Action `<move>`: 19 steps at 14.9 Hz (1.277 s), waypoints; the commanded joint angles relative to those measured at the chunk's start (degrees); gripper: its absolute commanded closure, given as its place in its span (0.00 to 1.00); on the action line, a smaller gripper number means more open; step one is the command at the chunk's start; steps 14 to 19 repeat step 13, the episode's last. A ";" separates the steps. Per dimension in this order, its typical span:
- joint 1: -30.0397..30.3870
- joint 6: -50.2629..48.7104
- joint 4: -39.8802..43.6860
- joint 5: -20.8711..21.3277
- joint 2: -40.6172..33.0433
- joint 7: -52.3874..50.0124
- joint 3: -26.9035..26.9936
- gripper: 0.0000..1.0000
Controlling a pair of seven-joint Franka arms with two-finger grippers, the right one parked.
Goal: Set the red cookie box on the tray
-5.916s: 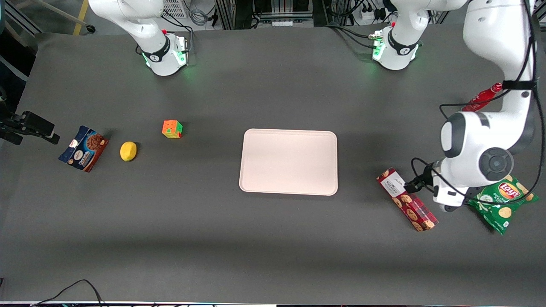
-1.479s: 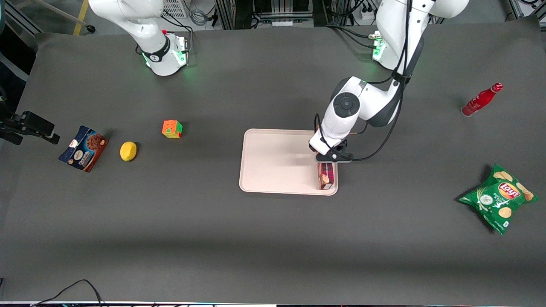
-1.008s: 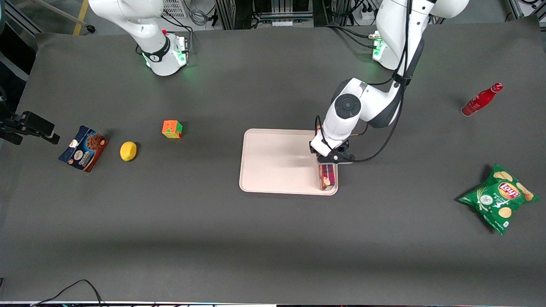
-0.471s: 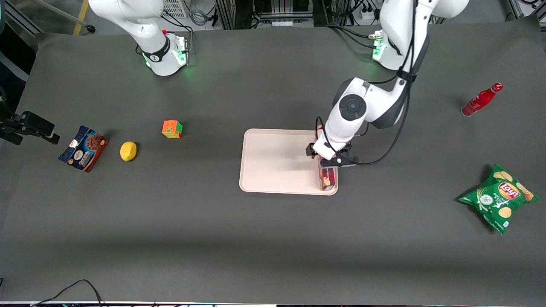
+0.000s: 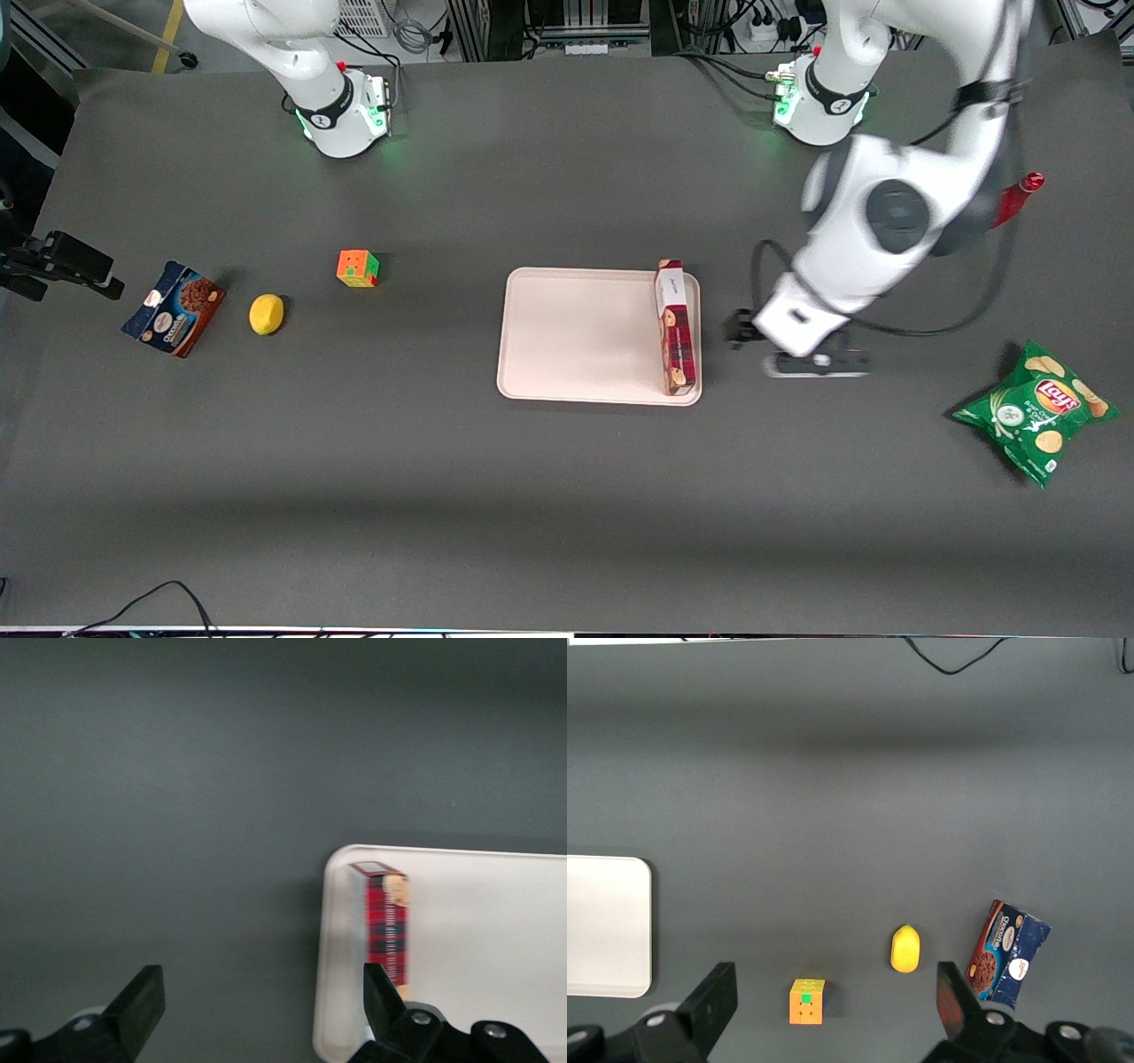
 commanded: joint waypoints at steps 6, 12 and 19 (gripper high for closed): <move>11.76 -12.93 -0.83 4.95 -16.44 16.64 3.63 0.00; 13.87 -21.82 2.43 11.11 -20.24 20.06 2.75 0.00; 15.01 -22.96 2.51 11.02 -20.15 21.64 1.79 0.00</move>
